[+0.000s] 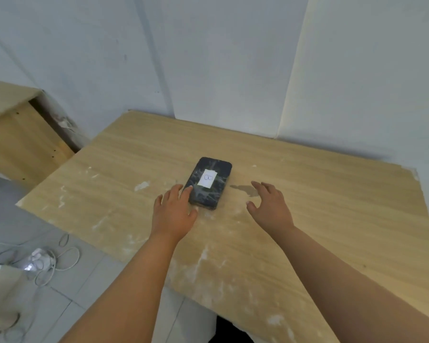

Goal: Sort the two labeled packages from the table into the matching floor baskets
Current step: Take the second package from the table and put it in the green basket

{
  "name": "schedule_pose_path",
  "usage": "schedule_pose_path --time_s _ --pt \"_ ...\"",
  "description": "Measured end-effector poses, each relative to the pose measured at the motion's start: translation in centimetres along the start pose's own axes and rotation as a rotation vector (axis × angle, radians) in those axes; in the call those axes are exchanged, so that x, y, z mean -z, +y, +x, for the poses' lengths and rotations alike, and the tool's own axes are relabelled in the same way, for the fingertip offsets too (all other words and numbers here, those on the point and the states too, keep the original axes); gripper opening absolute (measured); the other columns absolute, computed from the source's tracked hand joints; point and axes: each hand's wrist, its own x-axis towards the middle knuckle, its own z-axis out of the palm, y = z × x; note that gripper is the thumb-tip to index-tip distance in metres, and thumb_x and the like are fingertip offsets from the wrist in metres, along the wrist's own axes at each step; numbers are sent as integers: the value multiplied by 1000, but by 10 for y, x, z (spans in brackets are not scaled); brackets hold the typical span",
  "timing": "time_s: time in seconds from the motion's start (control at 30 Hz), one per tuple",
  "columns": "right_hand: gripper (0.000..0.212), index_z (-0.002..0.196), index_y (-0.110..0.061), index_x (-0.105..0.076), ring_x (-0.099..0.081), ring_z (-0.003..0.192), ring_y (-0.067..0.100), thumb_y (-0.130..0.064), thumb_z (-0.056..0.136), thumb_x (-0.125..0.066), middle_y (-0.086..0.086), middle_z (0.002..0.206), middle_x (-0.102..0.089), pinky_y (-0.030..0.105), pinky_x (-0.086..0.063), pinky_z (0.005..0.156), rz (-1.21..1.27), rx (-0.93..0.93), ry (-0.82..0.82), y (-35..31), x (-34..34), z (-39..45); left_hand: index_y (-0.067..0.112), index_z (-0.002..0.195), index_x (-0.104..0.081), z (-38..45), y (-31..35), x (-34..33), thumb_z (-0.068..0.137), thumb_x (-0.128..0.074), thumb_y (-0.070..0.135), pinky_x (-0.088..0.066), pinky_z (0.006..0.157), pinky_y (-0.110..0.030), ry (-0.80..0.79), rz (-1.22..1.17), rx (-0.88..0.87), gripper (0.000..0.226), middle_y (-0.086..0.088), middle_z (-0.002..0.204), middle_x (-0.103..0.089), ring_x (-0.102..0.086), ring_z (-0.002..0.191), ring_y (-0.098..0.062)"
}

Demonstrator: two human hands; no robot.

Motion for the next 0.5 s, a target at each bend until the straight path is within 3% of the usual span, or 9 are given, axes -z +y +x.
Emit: schedule_pose_path --time_s 0.2,0.33,0.5 --pt "52 144 -19 -39 -58 107 24 -28 93 -50 7 116 -63 31 -43 81 190 -168 -45 -26 -43 58 18 142 -32 69 -28 -18 93 -46 42 -47 94 -42 -91 -229 31 57 -6 143 -38 -47 123 -28" --pt "51 141 -15 -43 -62 97 26 -37 95 -50 8 100 -65 30 -43 76 258 -264 -65 -39 -62 79 20 144 -29 98 -33 -31 94 -43 44 -50 92 -44 -173 -357 73 58 -7 143 -38 -51 121 -27" --pt "43 126 -19 -57 -64 78 21 -44 91 -54 3 86 -67 35 -52 68 289 -305 -75 -44 -83 85 20 125 -50 114 -33 -48 92 -46 47 -52 80 -38 -238 -455 140 43 -5 118 -56 -58 100 -22"
